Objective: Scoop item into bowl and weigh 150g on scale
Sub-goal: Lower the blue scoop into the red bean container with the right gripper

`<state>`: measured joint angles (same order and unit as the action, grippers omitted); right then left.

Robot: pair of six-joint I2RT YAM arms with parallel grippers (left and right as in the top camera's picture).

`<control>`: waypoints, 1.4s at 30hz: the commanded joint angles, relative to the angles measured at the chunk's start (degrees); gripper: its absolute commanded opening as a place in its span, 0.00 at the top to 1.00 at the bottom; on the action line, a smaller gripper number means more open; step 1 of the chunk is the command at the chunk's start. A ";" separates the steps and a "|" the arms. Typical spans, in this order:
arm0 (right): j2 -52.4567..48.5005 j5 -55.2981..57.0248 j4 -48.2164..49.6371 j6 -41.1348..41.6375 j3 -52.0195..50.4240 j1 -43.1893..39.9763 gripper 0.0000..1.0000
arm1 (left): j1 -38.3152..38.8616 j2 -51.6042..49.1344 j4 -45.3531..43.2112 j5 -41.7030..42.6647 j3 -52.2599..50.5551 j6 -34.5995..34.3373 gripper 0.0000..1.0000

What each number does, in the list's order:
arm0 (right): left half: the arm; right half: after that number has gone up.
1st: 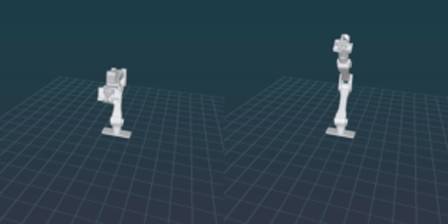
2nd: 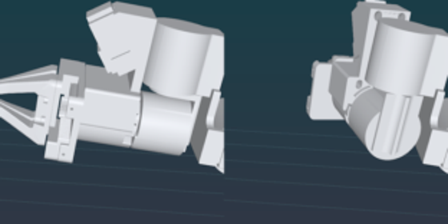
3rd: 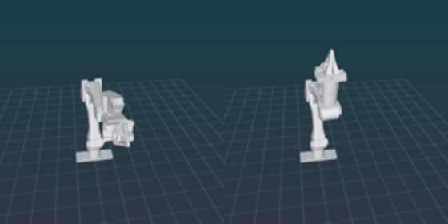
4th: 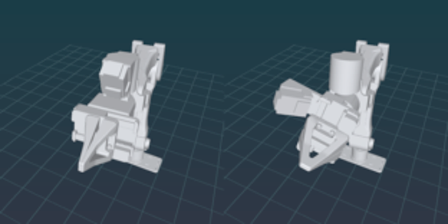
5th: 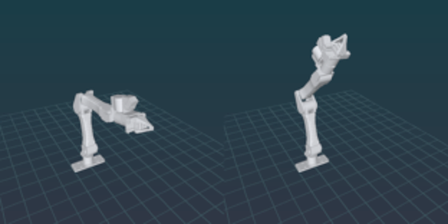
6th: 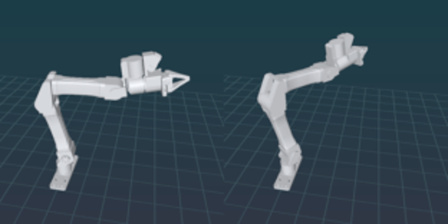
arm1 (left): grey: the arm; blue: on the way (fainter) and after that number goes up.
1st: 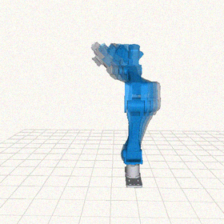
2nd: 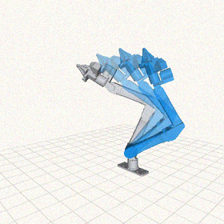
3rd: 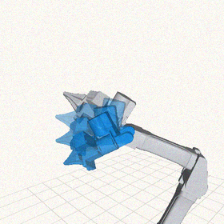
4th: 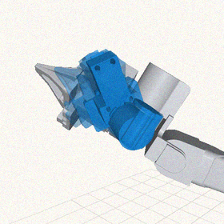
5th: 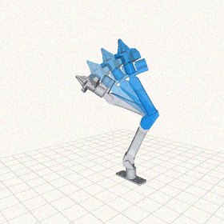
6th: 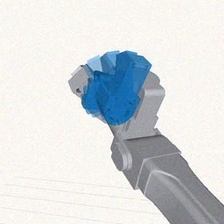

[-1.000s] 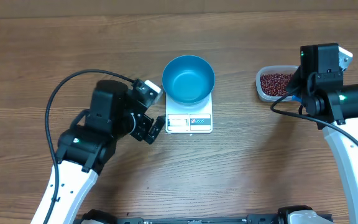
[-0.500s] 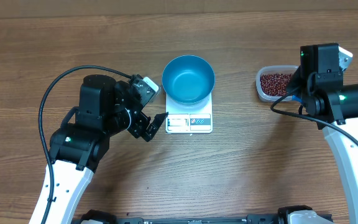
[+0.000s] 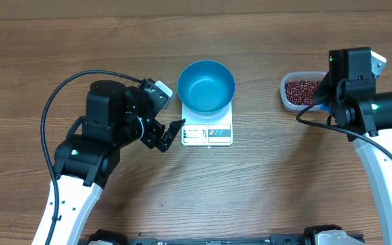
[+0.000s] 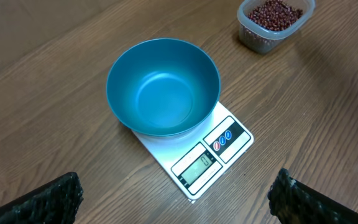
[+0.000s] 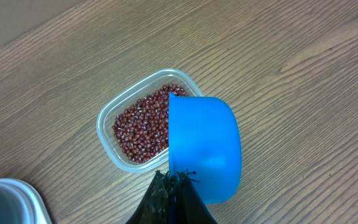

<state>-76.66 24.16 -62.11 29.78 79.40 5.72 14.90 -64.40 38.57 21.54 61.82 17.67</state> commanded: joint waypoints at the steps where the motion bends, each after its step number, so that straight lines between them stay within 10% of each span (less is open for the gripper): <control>1: 0.02 0.15 0.50 0.22 1.57 -0.22 0.96 | -0.22 -0.04 -0.33 2.34 1.44 -1.42 0.00; 15: 0.02 0.20 0.63 -0.31 1.57 -0.22 0.96 | -0.22 -0.11 0.44 2.27 1.44 -1.40 0.00; 42: -11.56 0.44 14.03 -35.95 1.57 -0.17 0.96 | -0.22 -0.11 0.44 2.27 1.44 -1.40 0.00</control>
<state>-86.11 21.96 -49.28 -2.98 79.44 5.72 14.90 -64.40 39.05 22.55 61.84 16.84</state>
